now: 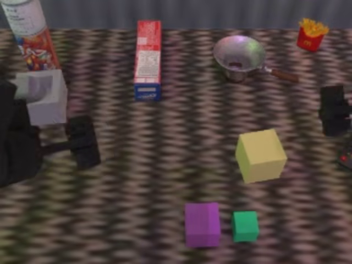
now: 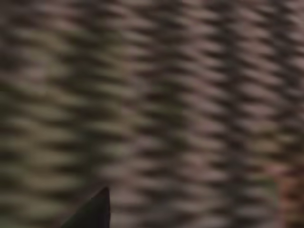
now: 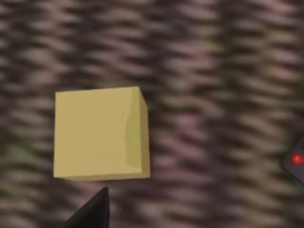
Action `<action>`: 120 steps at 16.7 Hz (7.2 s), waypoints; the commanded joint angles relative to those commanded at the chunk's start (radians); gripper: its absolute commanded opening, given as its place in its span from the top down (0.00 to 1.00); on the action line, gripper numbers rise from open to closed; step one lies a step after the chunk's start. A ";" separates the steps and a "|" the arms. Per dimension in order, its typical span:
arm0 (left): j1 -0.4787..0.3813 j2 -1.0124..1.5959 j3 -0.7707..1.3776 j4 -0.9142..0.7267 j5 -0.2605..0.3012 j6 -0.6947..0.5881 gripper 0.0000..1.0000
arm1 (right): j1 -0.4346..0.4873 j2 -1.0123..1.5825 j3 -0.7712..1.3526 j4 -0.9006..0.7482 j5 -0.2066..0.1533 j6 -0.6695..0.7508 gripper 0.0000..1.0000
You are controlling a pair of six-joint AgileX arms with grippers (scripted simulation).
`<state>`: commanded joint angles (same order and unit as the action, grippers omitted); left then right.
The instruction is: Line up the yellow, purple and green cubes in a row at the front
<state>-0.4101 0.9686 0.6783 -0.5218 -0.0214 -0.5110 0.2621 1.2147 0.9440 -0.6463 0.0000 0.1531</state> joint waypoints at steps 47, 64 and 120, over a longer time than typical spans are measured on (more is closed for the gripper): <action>0.430 -0.969 -0.678 0.522 0.021 0.511 0.00 | 0.198 1.023 0.546 -0.177 0.003 0.121 0.98; 0.430 -0.969 -0.678 0.522 0.021 0.511 0.00 | 0.204 0.925 0.670 -0.399 0.004 0.120 1.00; 0.430 -0.969 -0.678 0.522 0.021 0.511 0.00 | 0.775 1.155 0.877 -0.373 0.010 0.896 0.00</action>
<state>0.0200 0.0000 0.0000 0.0000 0.0000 0.0000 1.0374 2.3701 1.8214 -1.0189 0.0102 1.0491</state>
